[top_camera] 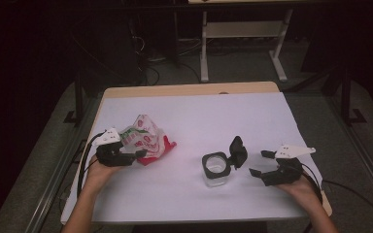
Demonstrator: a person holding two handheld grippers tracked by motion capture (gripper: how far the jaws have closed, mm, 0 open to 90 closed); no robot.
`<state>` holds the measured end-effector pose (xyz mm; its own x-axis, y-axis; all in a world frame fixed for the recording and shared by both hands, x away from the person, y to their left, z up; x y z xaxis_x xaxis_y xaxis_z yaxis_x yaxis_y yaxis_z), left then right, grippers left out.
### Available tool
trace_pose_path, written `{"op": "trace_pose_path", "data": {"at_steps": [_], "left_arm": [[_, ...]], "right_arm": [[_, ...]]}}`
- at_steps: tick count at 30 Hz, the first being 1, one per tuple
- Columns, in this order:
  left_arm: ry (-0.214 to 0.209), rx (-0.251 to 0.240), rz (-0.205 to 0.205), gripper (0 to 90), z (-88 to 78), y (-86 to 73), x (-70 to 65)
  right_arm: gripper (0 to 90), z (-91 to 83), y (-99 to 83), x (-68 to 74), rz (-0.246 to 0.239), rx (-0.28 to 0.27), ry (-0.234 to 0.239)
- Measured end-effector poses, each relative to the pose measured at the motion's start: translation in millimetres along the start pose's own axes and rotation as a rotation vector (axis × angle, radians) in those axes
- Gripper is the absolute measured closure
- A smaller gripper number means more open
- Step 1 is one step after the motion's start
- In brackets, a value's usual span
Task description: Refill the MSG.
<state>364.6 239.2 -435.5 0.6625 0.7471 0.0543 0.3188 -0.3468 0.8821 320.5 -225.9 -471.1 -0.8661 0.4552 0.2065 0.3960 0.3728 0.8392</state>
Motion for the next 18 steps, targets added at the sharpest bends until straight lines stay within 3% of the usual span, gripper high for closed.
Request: {"op": "trace_pose_path", "data": {"at_steps": [18], "left_arm": [[0.029,-0.051,0.004,84.9,-0.9,1.8,2.1]], "right_arm": [[14.9,3.1,-0.9,1.3,0.0,0.014,0.001]]}}
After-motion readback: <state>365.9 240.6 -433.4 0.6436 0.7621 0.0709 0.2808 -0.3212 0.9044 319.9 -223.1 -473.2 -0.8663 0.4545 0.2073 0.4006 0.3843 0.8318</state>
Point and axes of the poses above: each handheld gripper's, and its own axes: z roughly forward along the jaws, y roughly out of its top, x roughly to its left, the point moved 5 cm from there along z, roughly forward along the jaws, and after that the axes turned 15 degrees about y, right-handed, at the moved point
